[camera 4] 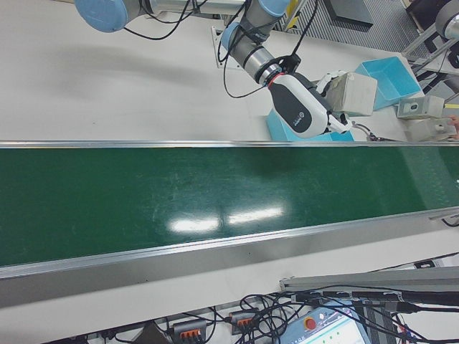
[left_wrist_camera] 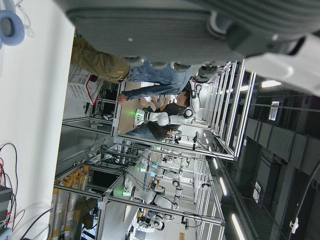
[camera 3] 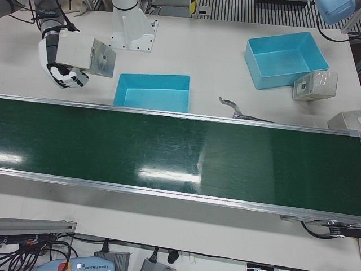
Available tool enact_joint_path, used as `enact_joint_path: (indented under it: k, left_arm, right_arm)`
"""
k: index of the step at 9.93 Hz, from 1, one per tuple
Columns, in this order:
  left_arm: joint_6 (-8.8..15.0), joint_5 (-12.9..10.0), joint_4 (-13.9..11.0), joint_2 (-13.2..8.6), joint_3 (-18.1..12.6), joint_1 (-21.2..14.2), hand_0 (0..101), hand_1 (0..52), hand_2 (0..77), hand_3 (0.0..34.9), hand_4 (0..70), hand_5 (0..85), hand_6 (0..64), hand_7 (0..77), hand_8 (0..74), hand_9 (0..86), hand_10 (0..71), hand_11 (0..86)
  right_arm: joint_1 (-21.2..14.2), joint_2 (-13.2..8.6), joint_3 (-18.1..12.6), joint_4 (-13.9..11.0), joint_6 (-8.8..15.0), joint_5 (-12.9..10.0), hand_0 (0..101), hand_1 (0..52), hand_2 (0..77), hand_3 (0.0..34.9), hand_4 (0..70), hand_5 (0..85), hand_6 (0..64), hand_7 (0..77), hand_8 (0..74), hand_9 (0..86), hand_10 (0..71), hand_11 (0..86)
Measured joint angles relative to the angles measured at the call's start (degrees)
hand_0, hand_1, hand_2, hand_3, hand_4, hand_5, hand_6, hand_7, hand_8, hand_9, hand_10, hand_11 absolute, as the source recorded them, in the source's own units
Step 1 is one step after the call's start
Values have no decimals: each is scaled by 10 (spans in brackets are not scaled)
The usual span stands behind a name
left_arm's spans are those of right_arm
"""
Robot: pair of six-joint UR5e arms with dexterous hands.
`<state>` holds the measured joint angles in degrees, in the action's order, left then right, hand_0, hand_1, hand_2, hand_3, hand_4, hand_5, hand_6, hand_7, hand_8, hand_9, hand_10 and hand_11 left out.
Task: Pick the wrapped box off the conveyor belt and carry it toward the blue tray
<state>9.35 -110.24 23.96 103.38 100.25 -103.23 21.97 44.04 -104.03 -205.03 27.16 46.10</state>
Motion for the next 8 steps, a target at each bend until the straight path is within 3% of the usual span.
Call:
enact_joint_path:
  k: [1,2,4,5,6,7,8]
  left_arm:
    - [0,0,0,0,0,0,0,0,5,0,5,11,5,5,5,5,5,0]
    - [0,0,0,0,0,0,0,0,5,0,5,11,5,5,5,0,5,0]
    - [0,0,0,0,0,0,0,0,11,0,5,11,5,5,5,5,5,0]
    - [0,0,0,0,0,0,0,0,11,0,5,11,5,5,5,5,5,0]
    - [0,0,0,0,0,0,0,0,5,0,5,11,5,5,5,0,5,0]
    - [0,0,0,0,0,0,0,0,5,0,5,11,0,5,5,0,5,5]
    - [0,0,0,0,0,0,0,0,5,0,5,11,5,5,5,0,5,5]
  right_arm:
    - [-14,0,17,28,10,-4,416,11,404,0,175,698,595,774,698,791,698,720]
    - [-26,1,30,48,14,-4,481,16,371,0,185,687,360,774,464,813,458,818]
    - [-39,3,42,65,18,4,494,16,371,0,185,687,360,774,464,813,458,818]
    - [-41,4,45,68,17,12,482,16,371,2,65,573,169,774,196,131,284,447]
    - [-42,5,47,70,16,23,460,16,371,4,27,458,104,169,0,11,120,125]
    - [-43,4,45,71,14,32,373,180,49,79,0,196,0,0,49,11,0,5]
    - [-43,3,40,71,7,38,373,180,49,79,0,196,0,0,49,11,0,5]
